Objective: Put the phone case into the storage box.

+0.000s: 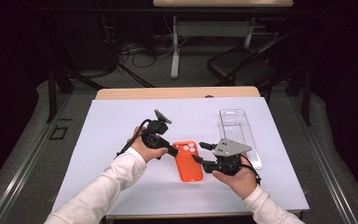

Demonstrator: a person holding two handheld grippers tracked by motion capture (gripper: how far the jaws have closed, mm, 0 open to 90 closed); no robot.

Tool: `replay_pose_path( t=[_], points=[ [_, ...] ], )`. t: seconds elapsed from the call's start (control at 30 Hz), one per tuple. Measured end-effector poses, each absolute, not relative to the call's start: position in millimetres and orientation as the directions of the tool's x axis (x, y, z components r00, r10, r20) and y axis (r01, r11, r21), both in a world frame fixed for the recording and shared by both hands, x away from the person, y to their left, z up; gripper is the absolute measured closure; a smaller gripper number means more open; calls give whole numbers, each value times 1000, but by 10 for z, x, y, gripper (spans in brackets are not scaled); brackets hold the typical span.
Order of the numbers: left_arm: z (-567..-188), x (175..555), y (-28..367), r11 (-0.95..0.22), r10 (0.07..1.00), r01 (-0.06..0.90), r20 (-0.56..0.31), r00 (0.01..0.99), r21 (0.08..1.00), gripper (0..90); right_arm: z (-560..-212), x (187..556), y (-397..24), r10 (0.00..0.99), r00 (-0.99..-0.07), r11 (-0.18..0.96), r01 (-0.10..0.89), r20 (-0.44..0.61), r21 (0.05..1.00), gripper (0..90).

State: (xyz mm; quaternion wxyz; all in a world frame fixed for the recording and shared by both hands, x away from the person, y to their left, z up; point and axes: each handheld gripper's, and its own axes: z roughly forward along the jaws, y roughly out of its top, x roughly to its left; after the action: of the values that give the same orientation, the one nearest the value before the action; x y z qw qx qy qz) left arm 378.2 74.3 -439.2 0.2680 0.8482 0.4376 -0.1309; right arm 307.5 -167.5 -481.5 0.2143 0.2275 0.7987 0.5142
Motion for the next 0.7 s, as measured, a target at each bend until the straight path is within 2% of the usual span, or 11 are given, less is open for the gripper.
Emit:
replay_pose_path(
  t=[0.37, 0.7],
  points=[
    [-4336, 3787, 705, -495, 681, 805, -429, 594, 328, 832, -4710, 3110, -1661, 596, -797, 391, 181, -98, 903, 532],
    [-4318, 3784, 680, -500, 690, 804, -413, 594, 322, 832, -4601, 3160, -1636, 593, -801, 415, 218, -81, 883, 598]
  ],
)
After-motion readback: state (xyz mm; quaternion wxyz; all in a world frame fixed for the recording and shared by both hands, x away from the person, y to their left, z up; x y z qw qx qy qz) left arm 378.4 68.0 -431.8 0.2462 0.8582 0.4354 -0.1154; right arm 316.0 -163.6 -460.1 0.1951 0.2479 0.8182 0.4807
